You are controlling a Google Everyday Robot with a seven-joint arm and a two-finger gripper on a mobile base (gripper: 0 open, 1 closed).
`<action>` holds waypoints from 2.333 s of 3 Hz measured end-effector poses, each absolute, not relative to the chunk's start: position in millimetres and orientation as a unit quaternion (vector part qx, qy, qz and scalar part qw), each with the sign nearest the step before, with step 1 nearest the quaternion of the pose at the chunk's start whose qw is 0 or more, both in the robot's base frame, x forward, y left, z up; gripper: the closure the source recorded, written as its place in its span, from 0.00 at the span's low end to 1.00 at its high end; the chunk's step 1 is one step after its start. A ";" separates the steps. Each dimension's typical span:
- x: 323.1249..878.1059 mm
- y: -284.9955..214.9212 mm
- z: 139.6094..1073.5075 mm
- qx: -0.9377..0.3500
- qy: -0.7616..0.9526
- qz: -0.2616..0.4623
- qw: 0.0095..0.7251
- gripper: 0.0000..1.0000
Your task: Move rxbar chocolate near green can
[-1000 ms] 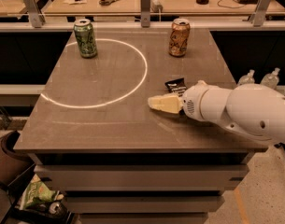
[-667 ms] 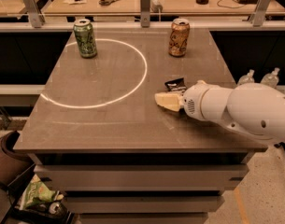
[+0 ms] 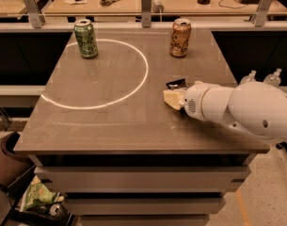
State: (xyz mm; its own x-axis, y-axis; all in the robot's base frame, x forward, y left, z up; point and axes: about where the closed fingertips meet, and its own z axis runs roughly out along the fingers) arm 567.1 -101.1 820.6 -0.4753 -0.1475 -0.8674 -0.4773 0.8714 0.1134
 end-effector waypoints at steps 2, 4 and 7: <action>567.1 -100.9 824.4 -0.186 0.841 0.173 0.477 1.00; 567.5 -100.9 825.4 -0.187 0.841 0.172 0.477 1.00; 639.1 -64.0 936.2 -0.298 0.799 0.157 0.498 1.00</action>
Offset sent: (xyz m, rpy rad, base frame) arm 0.0000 0.0001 0.0010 0.0000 -0.0001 0.0001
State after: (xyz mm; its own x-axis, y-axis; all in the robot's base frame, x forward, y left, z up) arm 639.1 -64.0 936.2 -0.3264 -0.3190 -0.8898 -0.6328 0.7730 -0.0450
